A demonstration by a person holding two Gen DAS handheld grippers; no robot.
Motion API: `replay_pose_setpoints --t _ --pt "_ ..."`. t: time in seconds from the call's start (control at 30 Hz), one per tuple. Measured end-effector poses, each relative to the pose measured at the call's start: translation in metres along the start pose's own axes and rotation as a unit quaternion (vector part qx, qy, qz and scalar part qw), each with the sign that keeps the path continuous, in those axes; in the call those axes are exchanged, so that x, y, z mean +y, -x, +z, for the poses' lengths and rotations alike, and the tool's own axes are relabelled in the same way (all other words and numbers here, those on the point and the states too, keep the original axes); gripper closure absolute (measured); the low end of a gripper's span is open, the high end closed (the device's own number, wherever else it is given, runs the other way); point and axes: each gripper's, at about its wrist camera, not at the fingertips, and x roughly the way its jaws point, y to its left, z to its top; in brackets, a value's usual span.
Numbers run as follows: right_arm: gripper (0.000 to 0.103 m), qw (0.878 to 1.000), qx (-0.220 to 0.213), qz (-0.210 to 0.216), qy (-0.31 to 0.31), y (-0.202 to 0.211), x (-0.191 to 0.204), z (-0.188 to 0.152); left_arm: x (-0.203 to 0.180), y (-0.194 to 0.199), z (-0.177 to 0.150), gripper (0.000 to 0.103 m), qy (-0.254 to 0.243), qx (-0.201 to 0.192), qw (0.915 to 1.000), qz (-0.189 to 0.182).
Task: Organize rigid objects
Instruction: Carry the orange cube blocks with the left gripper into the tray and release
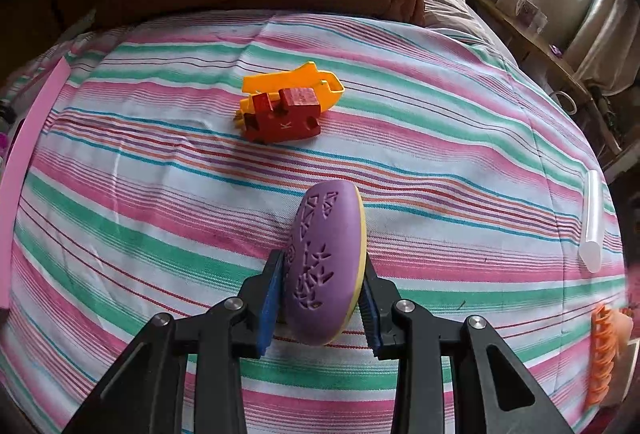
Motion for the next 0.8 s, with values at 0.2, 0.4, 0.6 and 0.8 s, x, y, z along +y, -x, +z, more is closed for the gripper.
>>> replay_pose_setpoints --t 0.2,0.4,0.6,0.8 --pt "0.068 1.000 -0.002 -0.008 0.010 0.001 0.005 0.000 0.003 -0.003 0.000 0.083 0.000 0.000 0.9999 0.010" --pt "0.068 0.999 -0.005 -0.022 0.027 0.001 0.010 0.000 0.007 -0.006 0.008 0.083 -0.010 -0.004 0.9997 0.021" --pt "0.068 0.999 -0.005 -0.025 0.031 0.001 0.011 0.000 0.035 -0.029 0.043 0.083 0.026 0.025 0.9992 -0.019" --pt "0.068 0.999 -0.004 -0.023 0.030 0.001 0.010 0.000 0.066 -0.072 0.087 0.083 0.078 0.053 0.9936 -0.061"
